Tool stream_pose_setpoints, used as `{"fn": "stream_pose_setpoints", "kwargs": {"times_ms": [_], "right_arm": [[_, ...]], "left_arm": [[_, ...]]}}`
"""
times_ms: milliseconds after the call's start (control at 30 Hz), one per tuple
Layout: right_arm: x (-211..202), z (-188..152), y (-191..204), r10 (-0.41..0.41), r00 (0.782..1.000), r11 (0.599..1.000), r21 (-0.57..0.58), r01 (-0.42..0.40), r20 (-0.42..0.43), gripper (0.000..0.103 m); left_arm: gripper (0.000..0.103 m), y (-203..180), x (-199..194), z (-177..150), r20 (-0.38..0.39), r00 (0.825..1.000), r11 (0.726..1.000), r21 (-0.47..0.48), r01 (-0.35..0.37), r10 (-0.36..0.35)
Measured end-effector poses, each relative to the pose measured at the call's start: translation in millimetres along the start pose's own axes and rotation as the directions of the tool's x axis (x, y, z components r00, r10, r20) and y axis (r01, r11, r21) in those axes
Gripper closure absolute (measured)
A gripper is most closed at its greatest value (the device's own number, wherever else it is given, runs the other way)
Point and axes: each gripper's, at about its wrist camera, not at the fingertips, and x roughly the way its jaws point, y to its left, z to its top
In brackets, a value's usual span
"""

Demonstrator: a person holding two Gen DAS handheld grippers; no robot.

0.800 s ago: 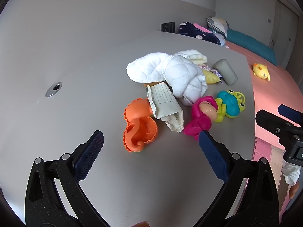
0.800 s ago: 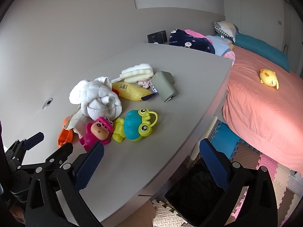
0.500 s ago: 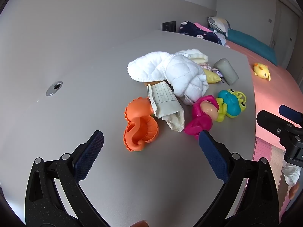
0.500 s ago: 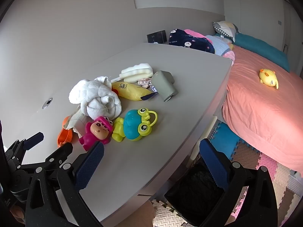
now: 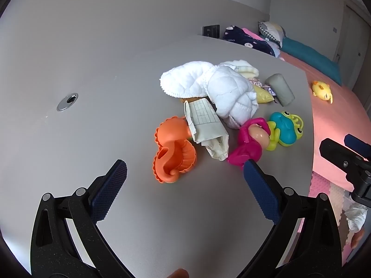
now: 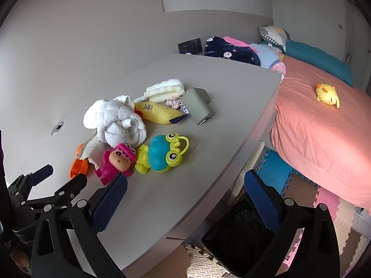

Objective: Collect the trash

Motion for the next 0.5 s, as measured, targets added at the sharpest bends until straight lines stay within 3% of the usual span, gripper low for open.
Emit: {"fn": "stream_pose_setpoints", "kwargs": {"times_ms": [500], "right_arm": [[-3.0,0.6,-1.6,-0.002,1.0,1.0,0.001,0.002,0.003,0.003]], "left_arm": [[0.006,-2.9,0.1,0.6,-0.007,1.0,0.999,0.022,0.024,-0.024]]}}
